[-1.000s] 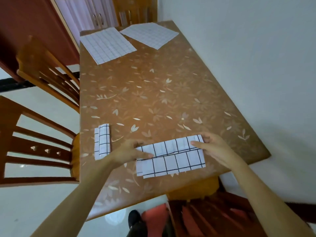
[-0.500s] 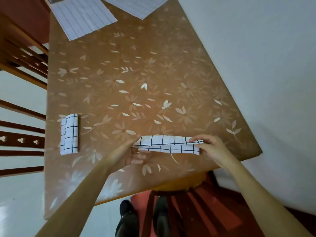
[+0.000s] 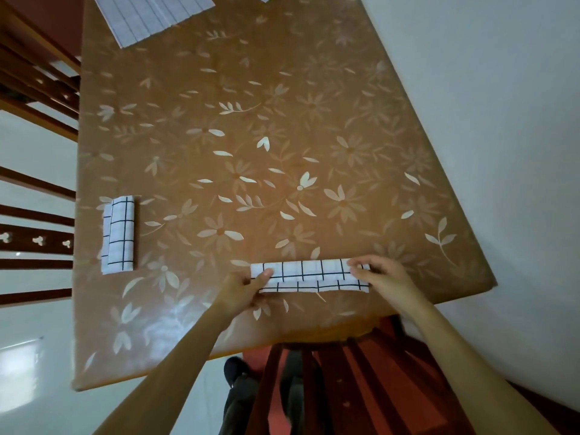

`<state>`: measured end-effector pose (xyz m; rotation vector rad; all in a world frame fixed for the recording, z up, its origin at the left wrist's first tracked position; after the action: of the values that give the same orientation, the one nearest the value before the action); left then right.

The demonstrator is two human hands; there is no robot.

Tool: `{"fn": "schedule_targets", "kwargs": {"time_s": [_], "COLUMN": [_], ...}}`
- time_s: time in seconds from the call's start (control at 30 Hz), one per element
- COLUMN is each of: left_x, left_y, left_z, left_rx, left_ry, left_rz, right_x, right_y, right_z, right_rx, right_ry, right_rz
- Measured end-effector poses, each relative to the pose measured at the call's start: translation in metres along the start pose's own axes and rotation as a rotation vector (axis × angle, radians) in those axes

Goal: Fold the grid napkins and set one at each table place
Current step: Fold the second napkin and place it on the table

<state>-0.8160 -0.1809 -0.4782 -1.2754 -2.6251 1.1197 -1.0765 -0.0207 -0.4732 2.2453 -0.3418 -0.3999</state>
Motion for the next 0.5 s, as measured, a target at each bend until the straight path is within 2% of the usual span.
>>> {"fn": "schedule_targets", "kwargs": {"time_s": [0.1, 0.2, 0.23, 0.3, 0.43, 0.5], "left_x": [0.003, -0.004, -0.003, 0.008, 0.058, 0.087], "left_y": [0.005, 0.0, -0.006, -0.016, -0.038, -0.043], "left_z": [0.006, 0.005, 0.004, 0.005, 0.002, -0.001], "left_rx": [0.011, 0.035, 0.118, 0.375, 0.882, 0.979], "left_ry": [-0.113, -0.344, -0.41, -0.469, -0.396, -0.347], "left_rz": [0.185, 0.657, 0.817, 0.933, 1.023, 1.116], "right_x": [-0.001, -0.001, -0.001, -0.001, 0.001, 0.002], "right_y": [-0.006, -0.008, -0.009, -0.012, -0.012, -0.011], "right_z": [0.008, 0.018, 0.022, 0.029, 0.039, 0.041], "right_rx": [-0.024, -0.071, -0.089, -0.126, -0.15, -0.174], "right_ry": [-0.018, -0.031, -0.038, -0.057, -0.14, -0.181], "right_rz": [-0.047, -0.069, -0.115, -0.243, -0.469, -0.522]}}
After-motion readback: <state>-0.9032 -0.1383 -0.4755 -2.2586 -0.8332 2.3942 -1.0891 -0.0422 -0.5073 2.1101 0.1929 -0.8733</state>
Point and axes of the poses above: each hand's wrist, its own z-axis towards the middle knuckle, its own x-axis out of the palm, y = z × x, the point moved 6 cm from there along z, towards the middle knuckle
